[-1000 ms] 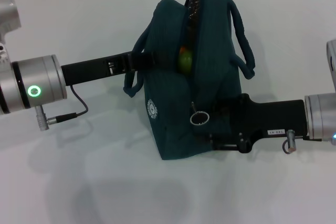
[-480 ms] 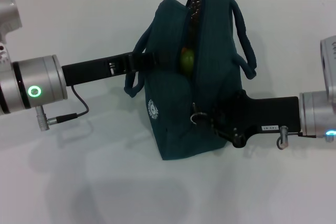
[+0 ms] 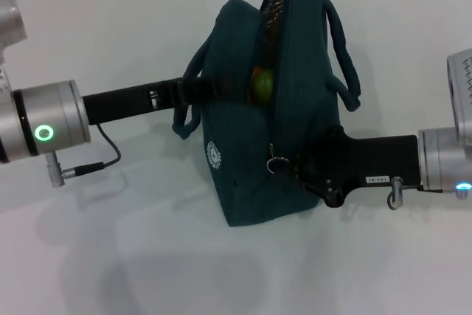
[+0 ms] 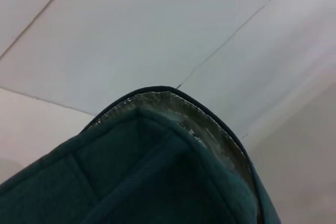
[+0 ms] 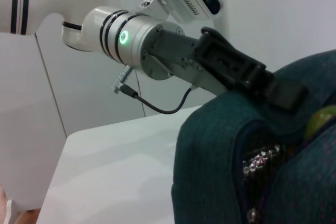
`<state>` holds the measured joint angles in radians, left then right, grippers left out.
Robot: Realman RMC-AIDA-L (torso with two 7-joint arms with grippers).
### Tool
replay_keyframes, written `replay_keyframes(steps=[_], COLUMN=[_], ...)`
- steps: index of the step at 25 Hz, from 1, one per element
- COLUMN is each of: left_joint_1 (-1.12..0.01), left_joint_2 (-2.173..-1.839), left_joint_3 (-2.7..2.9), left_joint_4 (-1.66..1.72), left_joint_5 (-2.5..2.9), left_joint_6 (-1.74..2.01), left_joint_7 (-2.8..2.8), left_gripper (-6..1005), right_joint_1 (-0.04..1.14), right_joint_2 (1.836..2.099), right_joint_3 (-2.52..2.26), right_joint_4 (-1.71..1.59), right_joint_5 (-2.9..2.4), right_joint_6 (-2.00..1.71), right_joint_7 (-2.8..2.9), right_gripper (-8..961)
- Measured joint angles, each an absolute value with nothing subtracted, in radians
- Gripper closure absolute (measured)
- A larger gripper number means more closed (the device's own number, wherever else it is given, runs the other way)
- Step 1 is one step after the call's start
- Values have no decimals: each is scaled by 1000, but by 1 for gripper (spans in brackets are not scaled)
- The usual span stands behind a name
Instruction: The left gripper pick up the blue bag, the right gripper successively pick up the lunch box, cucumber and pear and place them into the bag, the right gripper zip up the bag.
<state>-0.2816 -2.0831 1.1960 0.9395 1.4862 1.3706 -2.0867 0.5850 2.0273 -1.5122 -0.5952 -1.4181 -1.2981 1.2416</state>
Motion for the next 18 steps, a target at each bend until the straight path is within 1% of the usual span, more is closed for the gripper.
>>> replay_keyframes(steps=[2,12,18], left_joint_1=[-281,-279,-279], left_joint_2=[-2084,-2085,-2083], left_joint_3=[1178,1075,989], left_joint_4=[934,870,820], left_joint_5=[1486,1458,1452], left_joint_6=[1387,1480,1523], left_joint_7=[-2074,-1945,-1880], left_gripper=[949,834,626], right_joint_1=[584,580,568], right_joint_2=[2027,2027,2023], right_joint_3=[-1512,-1511,-1510], right_joint_4=[-595,-606,-627], right_joint_5=[-1416,-1408,-1387], right_joint_6=[-1299,-1302,-1331], right_joint_7=[1240,1236,1227], right_gripper=[941,942,941])
